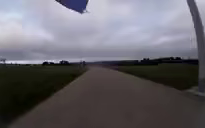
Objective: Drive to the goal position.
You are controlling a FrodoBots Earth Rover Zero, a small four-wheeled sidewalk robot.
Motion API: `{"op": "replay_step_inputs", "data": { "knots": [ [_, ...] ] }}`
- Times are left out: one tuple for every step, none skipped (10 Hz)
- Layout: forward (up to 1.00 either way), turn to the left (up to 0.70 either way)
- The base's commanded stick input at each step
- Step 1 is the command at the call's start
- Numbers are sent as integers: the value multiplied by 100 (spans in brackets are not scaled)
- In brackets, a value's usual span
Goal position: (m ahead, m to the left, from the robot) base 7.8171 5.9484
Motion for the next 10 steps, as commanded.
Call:
{"op": "replay_step_inputs", "data": {
  "knots": [
    [85, 0],
    [85, -4],
    [85, -9],
    [85, -7],
    [85, -3],
    [85, -5],
    [85, -18],
    [85, -26],
    [85, -14],
    [85, -2]
  ]
}}
